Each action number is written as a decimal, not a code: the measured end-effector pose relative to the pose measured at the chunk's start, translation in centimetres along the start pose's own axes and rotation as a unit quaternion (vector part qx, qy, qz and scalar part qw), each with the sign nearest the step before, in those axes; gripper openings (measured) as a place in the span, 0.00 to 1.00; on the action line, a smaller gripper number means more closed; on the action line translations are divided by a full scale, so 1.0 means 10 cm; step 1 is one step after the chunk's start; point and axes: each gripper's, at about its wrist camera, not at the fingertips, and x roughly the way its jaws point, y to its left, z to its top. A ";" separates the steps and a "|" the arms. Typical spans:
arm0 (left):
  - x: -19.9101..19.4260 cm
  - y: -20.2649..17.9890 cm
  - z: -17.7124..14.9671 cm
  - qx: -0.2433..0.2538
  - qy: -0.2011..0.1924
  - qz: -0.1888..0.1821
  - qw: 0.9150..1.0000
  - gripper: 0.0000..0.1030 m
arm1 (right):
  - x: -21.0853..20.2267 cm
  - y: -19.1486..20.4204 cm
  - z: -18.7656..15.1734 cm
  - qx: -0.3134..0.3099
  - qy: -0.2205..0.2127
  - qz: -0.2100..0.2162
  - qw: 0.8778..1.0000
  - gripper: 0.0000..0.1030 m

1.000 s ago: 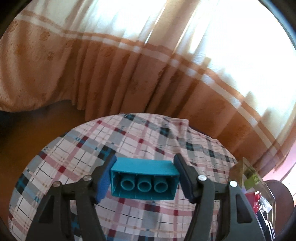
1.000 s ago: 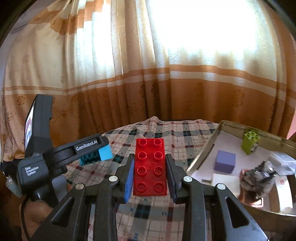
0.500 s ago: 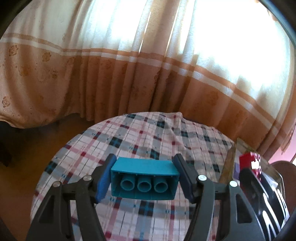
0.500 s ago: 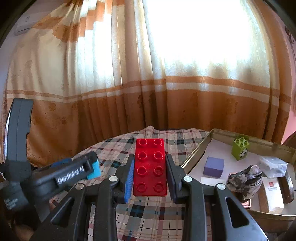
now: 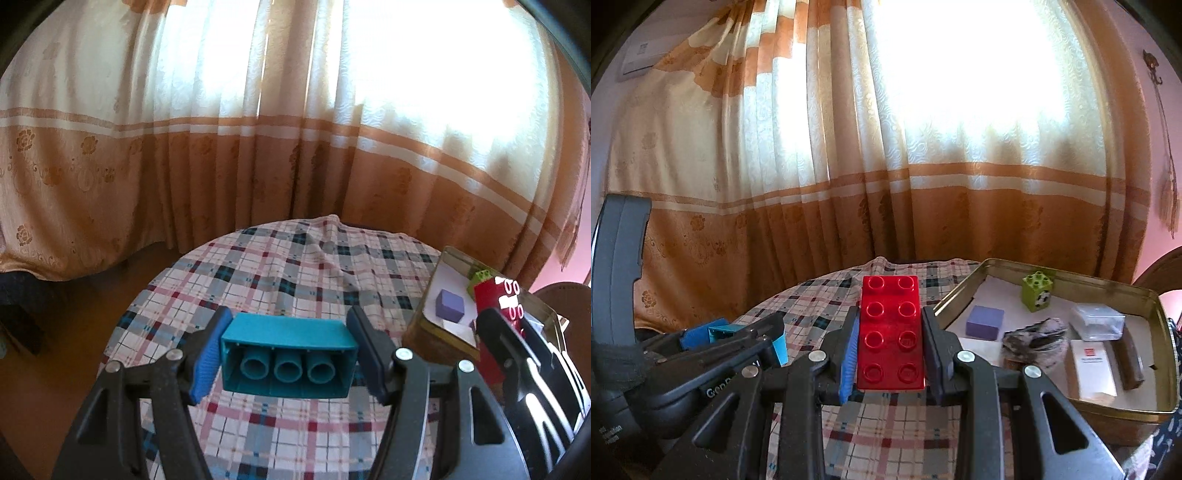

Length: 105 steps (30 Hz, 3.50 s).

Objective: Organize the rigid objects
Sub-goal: 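Carry the blue and red bricks toward the gold tray with both tools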

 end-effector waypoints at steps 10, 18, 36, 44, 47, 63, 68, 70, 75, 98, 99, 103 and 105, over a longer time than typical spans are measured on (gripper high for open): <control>-0.23 -0.14 0.03 0.011 -0.011 -0.004 1.000 0.62 | -0.34 -0.13 0.10 0.007 -0.016 0.000 1.000 0.33; -0.39 -0.26 0.03 0.018 -0.021 -0.013 1.000 0.62 | -0.47 -0.19 0.09 0.011 -0.020 0.000 1.000 0.33; -0.62 -0.66 -0.07 0.052 -0.029 -0.027 0.998 0.62 | -0.79 -0.50 0.07 0.028 -0.036 -0.016 0.999 0.33; -0.66 -0.91 -0.11 0.069 -0.031 -0.037 0.996 0.62 | -0.90 -0.76 0.06 0.044 -0.042 -0.033 0.998 0.33; -0.66 -1.02 -0.13 0.081 -0.032 -0.042 0.995 0.62 | -0.94 -0.87 0.05 0.049 -0.046 -0.042 0.997 0.33; -0.43 -1.60 -0.10 0.114 -0.020 -0.083 0.990 0.62 | -0.93 -1.62 0.02 0.089 -0.048 -0.109 0.989 0.33; -0.36 -1.70 -0.08 0.115 -0.015 -0.092 0.989 0.62 | -0.93 -1.83 0.07 0.097 -0.052 -0.131 0.985 0.33; -0.34 -1.75 -0.05 0.119 -0.017 -0.096 0.988 0.62 | -0.94 -1.92 0.10 0.097 -0.057 -0.142 0.984 0.33; -0.29 -1.91 0.00 0.125 -0.018 -0.108 0.986 0.62 | -0.94 -2.13 0.16 0.103 -0.065 -0.166 0.979 0.33; 0.23 -2.70 0.04 0.172 0.028 -0.111 0.978 0.62 | -0.35 -2.49 0.28 0.072 0.005 -0.192 0.979 0.33; 0.26 -2.71 0.05 0.172 0.031 -0.109 0.979 0.62 | -0.31 -2.50 0.27 0.072 0.011 -0.191 0.979 0.33; 0.35 -2.74 0.04 0.173 0.041 -0.106 0.978 0.62 | -0.24 -2.54 0.24 0.072 0.022 -0.190 0.979 0.33; 0.38 -2.76 0.02 0.173 0.045 -0.107 0.978 0.62 | -0.21 -2.55 0.24 0.074 0.023 -0.191 0.979 0.33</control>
